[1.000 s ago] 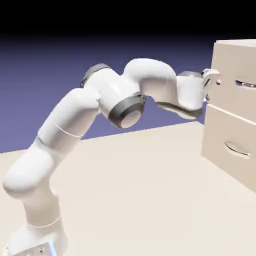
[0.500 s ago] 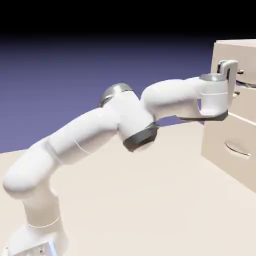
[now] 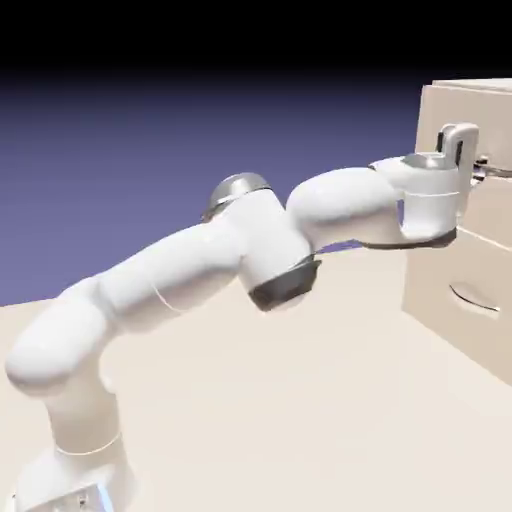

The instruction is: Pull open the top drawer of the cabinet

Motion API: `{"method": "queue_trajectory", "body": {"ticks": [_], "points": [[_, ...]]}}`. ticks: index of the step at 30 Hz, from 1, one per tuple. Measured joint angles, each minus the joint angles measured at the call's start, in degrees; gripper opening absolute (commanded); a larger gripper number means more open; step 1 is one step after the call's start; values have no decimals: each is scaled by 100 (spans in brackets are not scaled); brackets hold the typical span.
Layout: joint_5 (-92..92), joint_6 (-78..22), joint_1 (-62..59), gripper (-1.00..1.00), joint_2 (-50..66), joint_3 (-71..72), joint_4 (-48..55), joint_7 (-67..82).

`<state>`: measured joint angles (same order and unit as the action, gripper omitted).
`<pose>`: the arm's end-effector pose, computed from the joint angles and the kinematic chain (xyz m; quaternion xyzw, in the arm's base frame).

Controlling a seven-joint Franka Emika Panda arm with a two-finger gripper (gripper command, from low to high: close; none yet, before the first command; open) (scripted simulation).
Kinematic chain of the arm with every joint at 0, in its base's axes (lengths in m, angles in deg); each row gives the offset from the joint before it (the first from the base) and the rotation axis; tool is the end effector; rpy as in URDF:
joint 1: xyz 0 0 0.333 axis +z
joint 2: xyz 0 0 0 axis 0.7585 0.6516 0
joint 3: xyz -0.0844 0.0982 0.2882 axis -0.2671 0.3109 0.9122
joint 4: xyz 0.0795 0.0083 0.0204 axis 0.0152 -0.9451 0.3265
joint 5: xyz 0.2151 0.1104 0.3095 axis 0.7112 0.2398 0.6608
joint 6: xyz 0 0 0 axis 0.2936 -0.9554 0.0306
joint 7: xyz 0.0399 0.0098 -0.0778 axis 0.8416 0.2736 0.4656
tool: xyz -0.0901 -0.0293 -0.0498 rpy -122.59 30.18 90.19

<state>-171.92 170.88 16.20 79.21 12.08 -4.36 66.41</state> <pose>0.7626 0.0871 0.4946 -0.2708 0.6530 -0.2705 0.6535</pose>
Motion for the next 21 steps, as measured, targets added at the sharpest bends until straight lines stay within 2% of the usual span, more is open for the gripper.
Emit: {"method": "queue_trajectory", "body": {"ticks": [12, 21], "points": [[-430, -712, -1628, -100, -1236, 765, -2491, -1311], [-512, -1051, -3374, -100, -2226, 1987, -4254, -2244]]}}
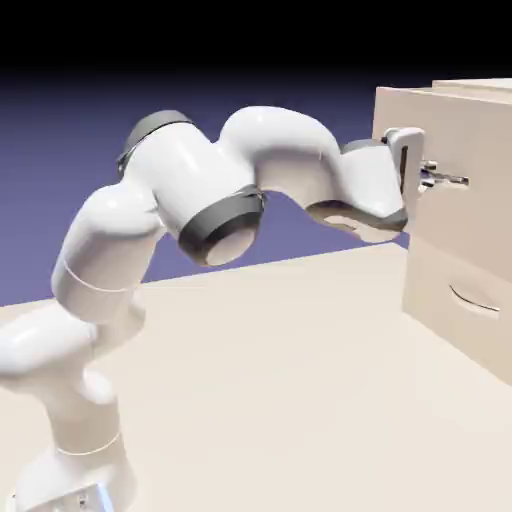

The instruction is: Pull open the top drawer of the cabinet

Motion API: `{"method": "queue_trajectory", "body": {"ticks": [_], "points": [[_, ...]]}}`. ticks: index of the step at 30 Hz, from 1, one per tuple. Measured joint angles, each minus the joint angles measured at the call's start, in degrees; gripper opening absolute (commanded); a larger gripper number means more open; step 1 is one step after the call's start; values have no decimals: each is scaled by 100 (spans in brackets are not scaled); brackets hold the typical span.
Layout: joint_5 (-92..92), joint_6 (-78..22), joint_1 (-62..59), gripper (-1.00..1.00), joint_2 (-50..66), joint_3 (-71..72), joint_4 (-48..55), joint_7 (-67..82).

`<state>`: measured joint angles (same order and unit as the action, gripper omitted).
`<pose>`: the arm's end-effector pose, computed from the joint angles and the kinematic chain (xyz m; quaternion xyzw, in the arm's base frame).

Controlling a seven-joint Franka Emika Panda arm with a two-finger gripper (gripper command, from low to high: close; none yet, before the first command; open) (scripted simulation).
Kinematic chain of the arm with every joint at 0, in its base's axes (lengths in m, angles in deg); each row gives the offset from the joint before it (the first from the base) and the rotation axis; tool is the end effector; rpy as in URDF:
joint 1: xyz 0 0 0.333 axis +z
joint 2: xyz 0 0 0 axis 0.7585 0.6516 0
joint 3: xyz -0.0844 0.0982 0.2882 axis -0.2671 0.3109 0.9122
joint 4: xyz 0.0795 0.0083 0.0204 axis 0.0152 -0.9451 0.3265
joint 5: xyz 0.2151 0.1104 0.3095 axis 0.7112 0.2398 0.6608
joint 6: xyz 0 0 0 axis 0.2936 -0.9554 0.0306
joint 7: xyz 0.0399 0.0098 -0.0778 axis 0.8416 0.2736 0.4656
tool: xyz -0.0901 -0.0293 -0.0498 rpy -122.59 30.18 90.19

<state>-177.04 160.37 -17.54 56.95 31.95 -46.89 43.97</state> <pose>0.6137 0.0869 0.4945 -0.2707 0.6527 -0.2706 0.6538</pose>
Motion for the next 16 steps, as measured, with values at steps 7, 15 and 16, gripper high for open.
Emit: {"method": "queue_trajectory", "body": {"ticks": [7, 15, 16], "points": [[14, -496, -448, -100, 956, 781, -442, 957], [134, -780, -1839, -100, 882, 1966, -1654, 787], [130, -689, -1899, -100, 675, 1966, -1619, 588]]}}
